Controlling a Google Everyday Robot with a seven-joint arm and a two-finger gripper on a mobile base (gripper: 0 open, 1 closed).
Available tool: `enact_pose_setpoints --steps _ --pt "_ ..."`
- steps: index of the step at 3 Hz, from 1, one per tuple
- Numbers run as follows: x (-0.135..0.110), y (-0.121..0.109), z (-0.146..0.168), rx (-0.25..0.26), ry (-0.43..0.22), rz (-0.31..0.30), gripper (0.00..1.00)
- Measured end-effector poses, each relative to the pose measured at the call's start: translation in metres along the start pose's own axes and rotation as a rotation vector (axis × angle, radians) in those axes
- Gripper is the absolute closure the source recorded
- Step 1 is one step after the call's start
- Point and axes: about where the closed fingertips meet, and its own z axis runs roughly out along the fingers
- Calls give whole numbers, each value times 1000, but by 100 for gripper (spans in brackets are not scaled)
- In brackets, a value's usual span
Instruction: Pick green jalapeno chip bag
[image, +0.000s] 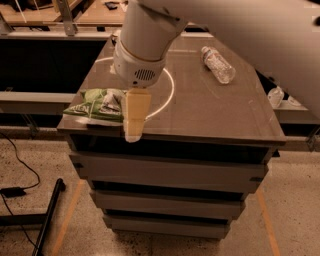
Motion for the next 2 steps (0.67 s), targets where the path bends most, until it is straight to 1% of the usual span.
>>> enact_pose_setpoints --steps 1,2 --pt "-15 -25 53 23 -19 -52 3" --pt "-25 -40 78 15 -14 -48 26"
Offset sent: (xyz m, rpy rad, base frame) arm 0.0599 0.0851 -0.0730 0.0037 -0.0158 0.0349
